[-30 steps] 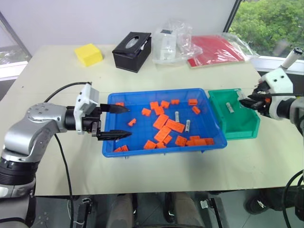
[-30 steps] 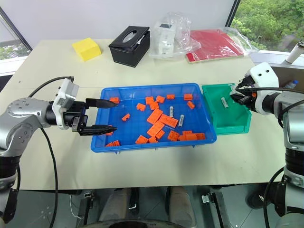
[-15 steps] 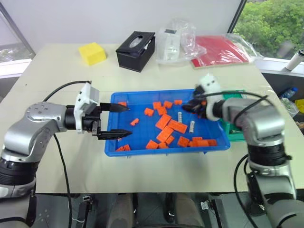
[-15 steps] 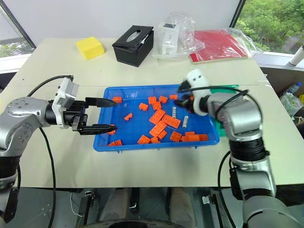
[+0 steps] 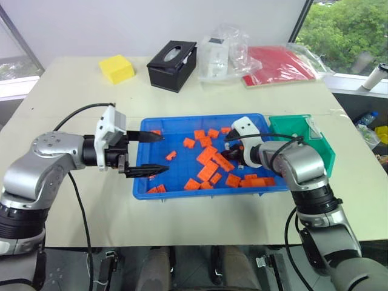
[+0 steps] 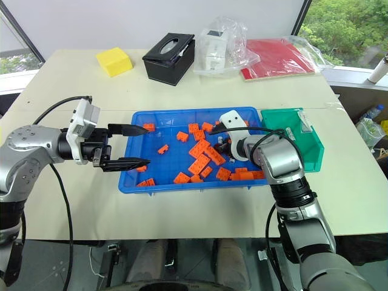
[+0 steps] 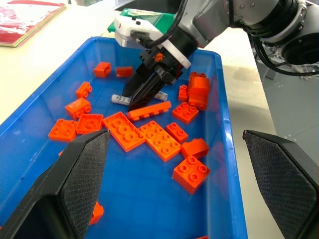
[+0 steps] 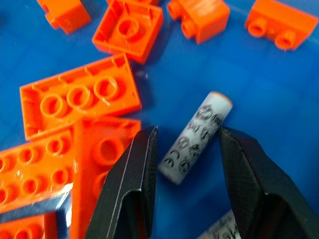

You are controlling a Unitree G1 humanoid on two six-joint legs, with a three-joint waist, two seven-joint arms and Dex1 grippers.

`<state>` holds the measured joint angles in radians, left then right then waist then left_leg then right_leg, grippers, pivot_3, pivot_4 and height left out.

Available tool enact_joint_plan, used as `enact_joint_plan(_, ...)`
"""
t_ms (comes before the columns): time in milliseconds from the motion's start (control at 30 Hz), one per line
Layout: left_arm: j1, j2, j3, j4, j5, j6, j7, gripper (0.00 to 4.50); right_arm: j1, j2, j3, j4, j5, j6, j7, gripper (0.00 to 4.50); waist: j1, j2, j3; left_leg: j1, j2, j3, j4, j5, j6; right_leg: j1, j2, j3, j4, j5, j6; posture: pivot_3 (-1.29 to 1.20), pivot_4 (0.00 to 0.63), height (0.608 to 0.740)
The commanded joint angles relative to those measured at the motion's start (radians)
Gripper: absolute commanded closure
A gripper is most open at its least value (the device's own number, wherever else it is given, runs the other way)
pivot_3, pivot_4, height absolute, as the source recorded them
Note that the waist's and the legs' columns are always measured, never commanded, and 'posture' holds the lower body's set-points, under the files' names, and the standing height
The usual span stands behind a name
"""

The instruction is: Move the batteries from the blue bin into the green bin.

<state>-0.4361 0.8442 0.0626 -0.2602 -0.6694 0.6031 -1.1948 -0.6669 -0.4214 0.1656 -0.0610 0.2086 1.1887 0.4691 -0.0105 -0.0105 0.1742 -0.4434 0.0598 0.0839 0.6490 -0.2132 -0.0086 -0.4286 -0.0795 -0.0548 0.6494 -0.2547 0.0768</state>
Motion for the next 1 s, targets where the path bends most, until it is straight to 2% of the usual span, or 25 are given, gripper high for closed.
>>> enact_joint_plan(33, -0.006, 0.004, 0.034, -0.031, -0.02, -0.006, 0.004, 0.0, 0.01, 0.007, 0.011, 0.017, 0.004, -0.013, 0.006, 3.33, -0.002, 0.0, 0.0, 0.0, 0.0, 0.0, 0.0, 0.0, 0.0, 0.0, 0.0, 0.0, 0.0, 0.0, 0.0, 0.0, 0.15, 0.736)
enact_joint_plan(100, -0.008, 0.006, 0.036, -0.028, -0.021, -0.007, 0.003, 0.0, 0.011, 0.006, 0.011, 0.0, 0.011, -0.006, 0.011, 4.32, -0.003, 0.0, 0.0, 0.0, 0.0, 0.0, 0.0, 0.0, 0.0, 0.0, 0.0, 0.0, 0.0, 0.0, 0.0, 0.0, 0.15, 0.736)
enact_joint_plan(133, -0.007, 0.007, 0.036, -0.027, -0.02, -0.009, 0.003, 0.0, 0.011, 0.004, 0.011, -0.011, 0.014, -0.003, 0.013, 4.45, -0.003, 0.0, 0.0, 0.0, 0.0, 0.0, 0.0, 0.0, 0.0, 0.0, 0.0, 0.0, 0.0, 0.0, 0.0, 0.0, 0.15, 0.736)
enact_joint_plan(233, -0.008, 0.007, 0.034, -0.023, -0.02, -0.012, 0.002, 0.0, -0.029, 0.005, -0.062, -0.066, 0.052, 0.055, 0.013, 4.43, -0.002, 0.0, 0.0, 0.0, 0.0, 0.0, 0.0, 0.0, 0.0, 0.0, 0.0, 0.0, 0.0, 0.0, 0.0, 0.0, 0.15, 0.736)
enact_joint_plan(333, -0.008, 0.003, 0.025, -0.014, -0.012, -0.02, -0.004, 0.0, -0.126, -0.081, -0.218, -0.11, 0.089, 0.128, 0.021, 4.43, 0.0, 0.002, 0.001, 0.0, 0.0, 0.0, 0.0, 0.0, 0.0, 0.0, 0.0, 0.0, 0.0, 0.0, 0.0, 0.0, 0.15, 0.736)
enact_joint_plan(400, -0.009, 0.001, 0.021, -0.008, -0.009, -0.025, -0.007, 0.0, -0.151, -0.145, -0.274, -0.117, 0.1, 0.159, 0.023, 4.43, 0.007, 0.003, 0.002, -0.001, 0.0, 0.0, 0.0, 0.0, 0.0, -0.001, -0.001, 0.0, 0.0, 0.0, 0.0, 0.0, 0.15, 0.736)
enact_joint_plan(500, -0.018, -0.012, 0.008, 0.003, -0.002, -0.032, -0.009, 0.0, -0.094, -0.337, -0.348, -0.128, 0.096, 0.172, 0.058, 4.43, 0.022, 0.001, 0.001, -0.001, 0.0, 0.0, -0.001, 0.0, 0.0, -0.001, -0.001, 0.0, -0.002, 0.0, 0.0, 0.0, 0.15, 0.736)
enact_joint_plan(600, -0.022, -0.02, -0.001, 0.011, 0.003, -0.04, -0.017, 0.0, -0.001, -0.432, -0.398, -0.155, 0.112, 0.19, 0.079, 4.43, 0.023, 0.0, 0.001, -0.001, 0.0, 0.0, -0.002, -0.001, 0.001, 0.0, -0.001, -0.001, -0.003, 0.0, 0.0, 0.0, 0.15, 0.736)
enact_joint_plan(700, -0.036, -0.032, -0.012, 0.023, 0.008, -0.047, -0.022, 0.0, 0.1, -0.459, -0.446, -0.182, 0.122, 0.206, 0.082, 4.43, 0.012, 0.001, 0.001, 0.0, 0.0, 0.001, -0.001, -0.001, 0.001, 0.0, -0.001, 0.0, -0.002, 0.0, 0.0, 0.0, 0.15, 0.736)
enact_joint_plan(733, -0.041, -0.037, -0.015, 0.027, 0.01, -0.048, -0.023, 0.0, 0.123, -0.456, -0.459, -0.187, 0.123, 0.207, 0.075, 3.42, 0.009, 0.001, 0.001, 0.001, 0.0, 0.001, -0.001, 0.0, 0.001, 0.0, 0.0, 0.0, -0.001, 0.0, 0.0, 0.0, 0.15, 0.736)
enact_joint_plan(767, -0.047, -0.042, -0.018, 0.03, 0.013, -0.05, -0.024, 0.0, 0.143, -0.457, -0.458, -0.191, 0.125, 0.197, 0.075, 3.08, 0.008, 0.001, 0.001, 0.001, 0.001, 0.001, -0.001, 0.0, 0.001, 0.0, 0.0, 0.0, -0.001, 0.0, 0.0, 0.0, 0.15, 0.736)
enact_joint_plan(867, -0.063, -0.053, -0.027, 0.038, 0.02, -0.05, -0.026, 0.0, 0.156, -0.478, -0.417, -0.173, 0.095, 0.084, 0.064, 1.65, 0.002, 0.001, 0.001, 0.001, 0.0, 0.001, -0.001, 0.0, 0.001, 0.0, 0.0, 0.0, -0.001, 0.0, 0.0, 0.0, 0.15, 0.736)
enact_joint_plan(1000, -0.068, -0.055, -0.027, 0.043, 0.024, -0.053, -0.032, 0.0, 0.114, -0.468, -0.358, -0.237, 0.129, 0.018, 0.095, 1.65, -0.003, 0.001, 0.001, 0.0, 0.0, 0.001, -0.001, 0.0, 0.001, 0.0, 0.0, 0.001, -0.001, 0.0, 0.0, 0.0, 0.15, 0.736)
